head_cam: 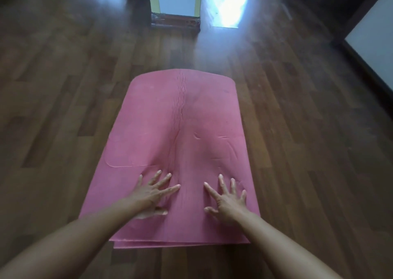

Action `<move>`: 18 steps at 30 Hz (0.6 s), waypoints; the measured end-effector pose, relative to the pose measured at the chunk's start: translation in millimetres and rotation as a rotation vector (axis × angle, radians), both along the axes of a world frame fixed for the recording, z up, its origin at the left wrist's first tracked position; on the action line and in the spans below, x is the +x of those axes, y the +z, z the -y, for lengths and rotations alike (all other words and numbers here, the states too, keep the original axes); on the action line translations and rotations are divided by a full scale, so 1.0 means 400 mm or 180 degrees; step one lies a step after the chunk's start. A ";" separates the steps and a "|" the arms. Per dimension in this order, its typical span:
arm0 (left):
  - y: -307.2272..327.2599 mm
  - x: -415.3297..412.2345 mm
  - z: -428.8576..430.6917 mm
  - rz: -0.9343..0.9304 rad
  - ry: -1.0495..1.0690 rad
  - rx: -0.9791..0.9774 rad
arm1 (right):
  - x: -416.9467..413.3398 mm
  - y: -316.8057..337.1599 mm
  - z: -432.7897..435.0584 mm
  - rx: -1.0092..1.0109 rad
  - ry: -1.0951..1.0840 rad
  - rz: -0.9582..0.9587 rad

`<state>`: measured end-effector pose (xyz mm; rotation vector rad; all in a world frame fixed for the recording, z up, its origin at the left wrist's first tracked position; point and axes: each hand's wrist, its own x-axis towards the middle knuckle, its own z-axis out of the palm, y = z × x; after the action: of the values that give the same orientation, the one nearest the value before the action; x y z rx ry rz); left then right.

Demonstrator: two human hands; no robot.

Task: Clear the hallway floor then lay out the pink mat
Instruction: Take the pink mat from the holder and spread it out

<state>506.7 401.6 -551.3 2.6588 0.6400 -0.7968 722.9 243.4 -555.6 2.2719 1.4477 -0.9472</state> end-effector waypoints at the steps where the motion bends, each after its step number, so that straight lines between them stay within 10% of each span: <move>1: -0.001 -0.020 -0.011 0.0099 0.0108 -0.0008 | -0.011 0.001 -0.008 0.0002 0.0024 0.0008; 18: -0.003 -0.215 -0.135 0.0536 0.3642 0.0063 | -0.146 0.036 -0.101 -0.0036 0.0736 0.0360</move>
<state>420.6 455.7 -552.6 1.8126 1.8128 -0.2069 664.7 283.6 -541.1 2.0578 1.6067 -0.7434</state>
